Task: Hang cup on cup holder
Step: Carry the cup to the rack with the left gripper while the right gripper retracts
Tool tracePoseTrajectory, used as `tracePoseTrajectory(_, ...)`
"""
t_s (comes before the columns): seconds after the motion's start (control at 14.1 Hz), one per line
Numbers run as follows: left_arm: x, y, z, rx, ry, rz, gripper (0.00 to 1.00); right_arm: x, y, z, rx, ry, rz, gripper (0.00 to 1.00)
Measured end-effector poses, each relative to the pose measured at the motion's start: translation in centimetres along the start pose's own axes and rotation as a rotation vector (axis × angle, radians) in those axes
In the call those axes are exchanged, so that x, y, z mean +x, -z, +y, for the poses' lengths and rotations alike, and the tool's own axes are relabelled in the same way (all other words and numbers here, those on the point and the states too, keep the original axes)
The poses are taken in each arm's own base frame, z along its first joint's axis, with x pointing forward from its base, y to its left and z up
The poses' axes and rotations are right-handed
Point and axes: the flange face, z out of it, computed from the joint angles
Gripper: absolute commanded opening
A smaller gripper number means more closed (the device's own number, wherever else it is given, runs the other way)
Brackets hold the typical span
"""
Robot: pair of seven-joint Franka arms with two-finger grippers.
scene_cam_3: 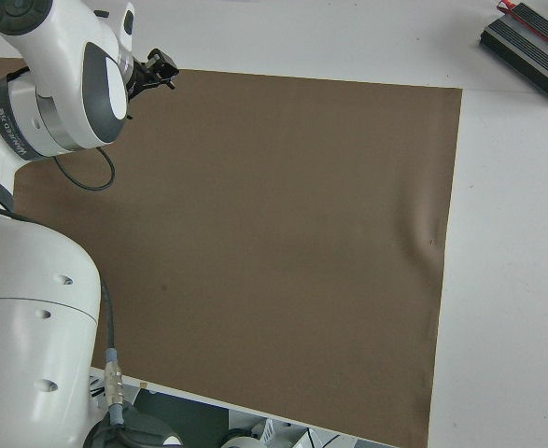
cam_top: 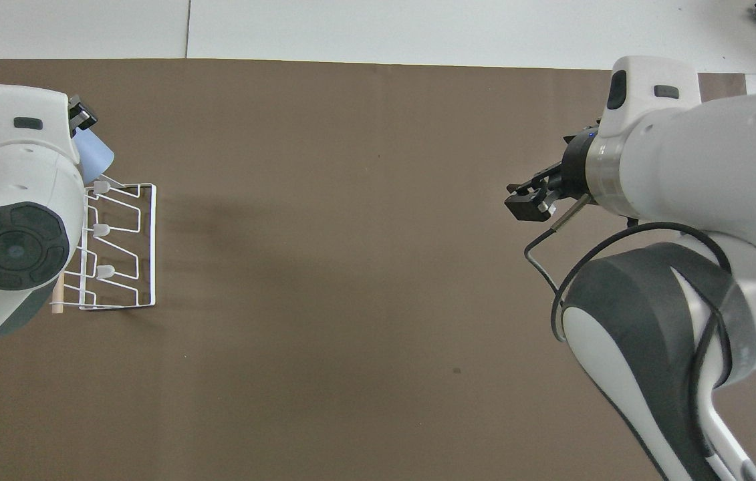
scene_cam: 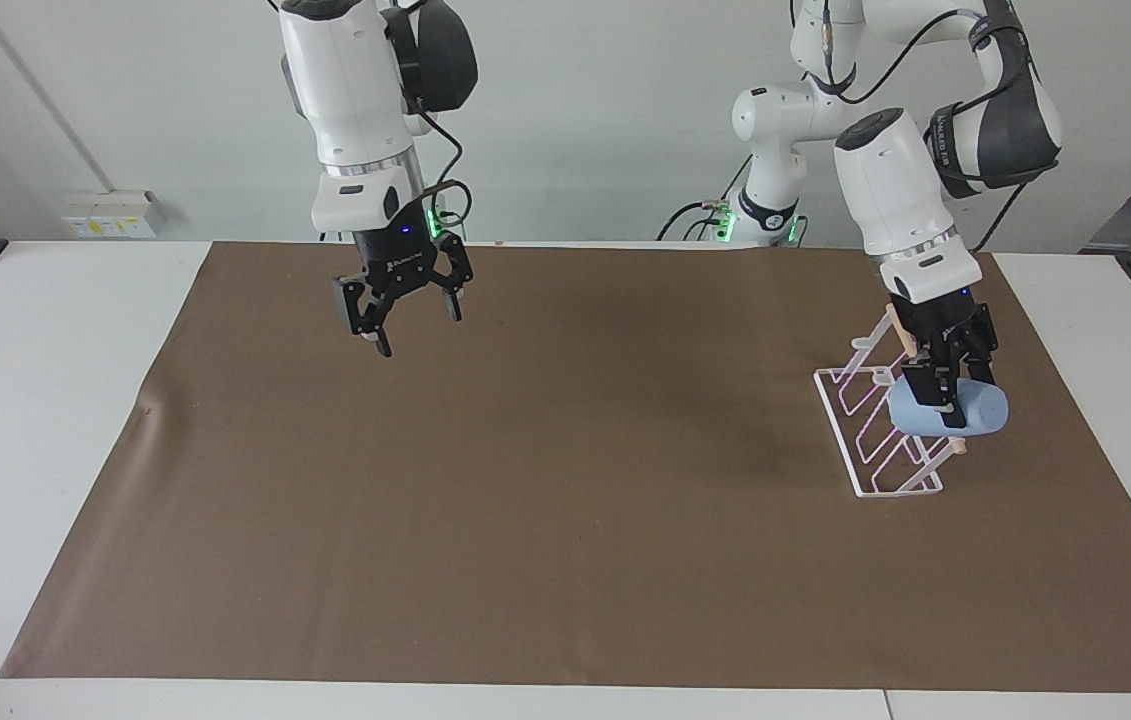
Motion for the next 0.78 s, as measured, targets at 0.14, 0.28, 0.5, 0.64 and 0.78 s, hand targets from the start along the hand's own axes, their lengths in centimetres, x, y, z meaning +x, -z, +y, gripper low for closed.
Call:
tracePoseTrajectory(0.14,-0.3,-0.4,0.0,0.005,-0.007,0.001,0.00,-1.5,0.8,2.5,0.005,-0.048,-0.048,1.00)
tracePoseTrajectory(0.28,-0.9,-0.8,0.0,0.011,-0.012,0.008,0.00,-3.7,1.2,5.6,0.010,-0.109,-0.100,1.00)
tracePoseTrajectory(0.5,-2.0,-1.4,-0.2,0.013,-0.025,0.016,0.00,-6.7,1.3,8.7,0.027,-0.227,-0.180,1.00)
tracePoseTrajectory(0.64,-2.4,-1.9,-0.5,0.014,-0.029,0.019,0.00,-7.4,1.8,9.0,0.035,-0.339,-0.223,1.00)
tracePoseTrajectory(0.78,-2.9,-2.2,-0.6,0.018,-0.030,0.022,0.00,-7.7,1.9,8.9,0.038,-0.407,-0.249,1.00)
